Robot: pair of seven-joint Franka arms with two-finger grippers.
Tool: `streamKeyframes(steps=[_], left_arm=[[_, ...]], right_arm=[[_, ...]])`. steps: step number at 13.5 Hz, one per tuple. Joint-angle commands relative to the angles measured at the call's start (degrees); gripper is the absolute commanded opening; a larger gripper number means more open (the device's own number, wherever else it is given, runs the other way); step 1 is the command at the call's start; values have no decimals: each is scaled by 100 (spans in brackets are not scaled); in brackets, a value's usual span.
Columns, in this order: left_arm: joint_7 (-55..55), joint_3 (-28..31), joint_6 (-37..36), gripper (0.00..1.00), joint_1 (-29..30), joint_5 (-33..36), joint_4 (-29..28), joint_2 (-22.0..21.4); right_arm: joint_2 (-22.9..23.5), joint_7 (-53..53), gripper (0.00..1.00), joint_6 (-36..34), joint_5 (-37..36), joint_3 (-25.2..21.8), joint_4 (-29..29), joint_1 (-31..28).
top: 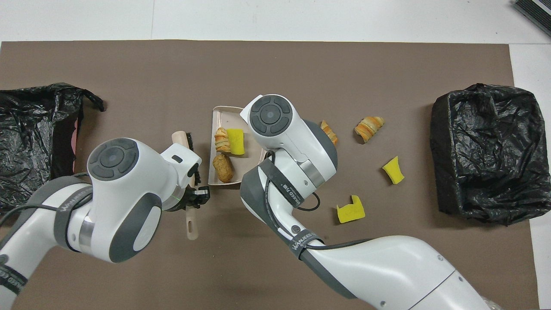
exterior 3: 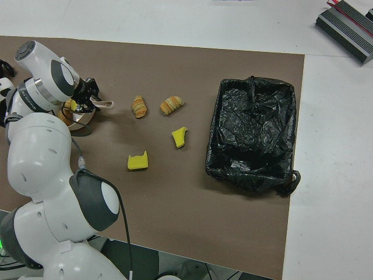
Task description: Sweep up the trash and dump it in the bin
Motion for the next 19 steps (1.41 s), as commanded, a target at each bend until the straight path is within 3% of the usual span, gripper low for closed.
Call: streamKeyframes(steps=[1, 4, 9, 11, 13, 16, 19], left_arm=[[123, -6, -629, 0, 231, 250, 165, -381], [-165, -146, -930, 0, -22, 295, 16, -593], [-939, -173, -448, 0, -978, 216, -800, -1016], [-1701, -173, 637, 0, -1437, 198, -1169, -866], [-1749, -173, 941, 0, -1901, 155, -1469, -857], [-1722, -155, 951, 0, -1861, 128, -1566, -875], [-1188, -146, 1100, 0, -1246, 128, -1305, -569]], right_arm=[[-285, -140, 0, 117, 20, 42, -267, -157], [-811, -236, 0, 468, 20, 69, -872, -411], [-1840, -885, 0, 741, 230, 60, -1822, -982], [-2375, -1316, 0, 750, 433, 60, -2286, -1446], [-2614, -1930, 0, 732, 599, 60, -2508, -1886], [-2817, -2932, 0, 618, 977, 60, -2588, -2642], [-2835, -3706, 0, 530, 1355, 51, -2588, -3232]])
